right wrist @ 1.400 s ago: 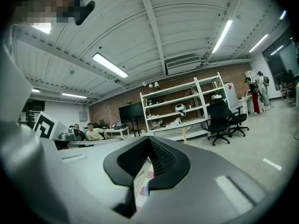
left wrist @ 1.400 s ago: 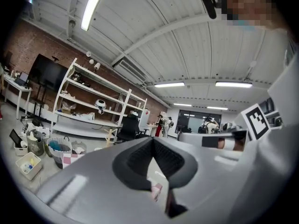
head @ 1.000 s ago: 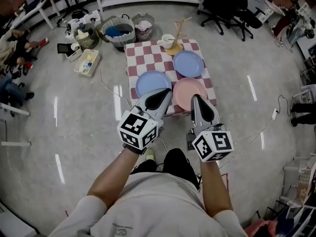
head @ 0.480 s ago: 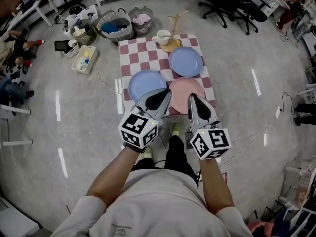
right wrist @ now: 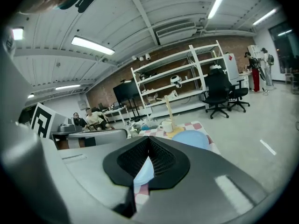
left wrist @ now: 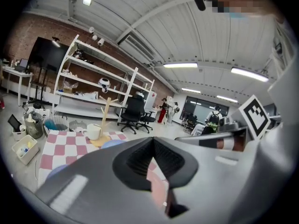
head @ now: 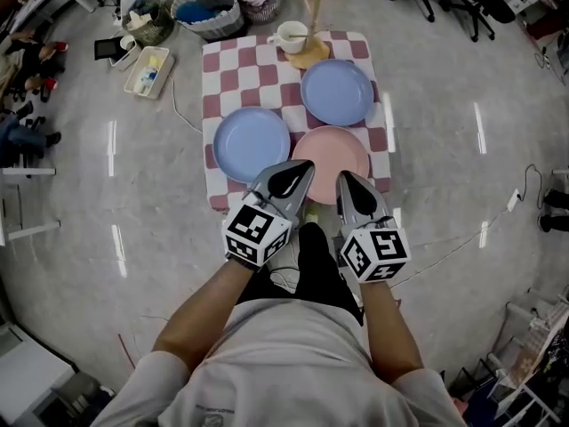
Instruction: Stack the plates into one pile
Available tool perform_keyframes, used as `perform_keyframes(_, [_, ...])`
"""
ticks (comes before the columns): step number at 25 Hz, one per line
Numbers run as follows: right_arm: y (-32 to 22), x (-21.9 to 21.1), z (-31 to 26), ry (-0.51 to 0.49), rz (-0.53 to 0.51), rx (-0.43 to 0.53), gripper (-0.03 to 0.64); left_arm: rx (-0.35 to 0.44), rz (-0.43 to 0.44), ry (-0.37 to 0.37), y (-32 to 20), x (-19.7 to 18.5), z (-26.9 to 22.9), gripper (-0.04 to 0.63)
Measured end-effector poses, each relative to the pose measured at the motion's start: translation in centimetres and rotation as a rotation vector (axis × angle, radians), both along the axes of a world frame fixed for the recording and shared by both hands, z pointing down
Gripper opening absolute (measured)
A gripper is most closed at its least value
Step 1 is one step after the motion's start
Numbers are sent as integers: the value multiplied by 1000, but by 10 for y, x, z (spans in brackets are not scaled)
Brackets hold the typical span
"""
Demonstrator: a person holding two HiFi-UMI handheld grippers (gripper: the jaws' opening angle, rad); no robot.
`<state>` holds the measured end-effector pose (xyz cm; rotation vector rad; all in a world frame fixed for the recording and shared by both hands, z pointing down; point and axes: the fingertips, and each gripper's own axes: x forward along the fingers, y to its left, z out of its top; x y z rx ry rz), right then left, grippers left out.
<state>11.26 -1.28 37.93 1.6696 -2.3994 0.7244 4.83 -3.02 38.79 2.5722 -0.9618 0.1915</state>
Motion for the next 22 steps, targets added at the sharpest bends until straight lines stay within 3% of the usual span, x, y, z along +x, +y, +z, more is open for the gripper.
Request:
perform_keyframes(13, [-41, 77, 110, 34, -4, -186, 11, -128, 12, -79, -27, 77, 99, 6])
perform_keyframes(22, [-34, 112, 188, 64, 58, -333, 14, -206, 49, -93, -24, 104, 154, 6])
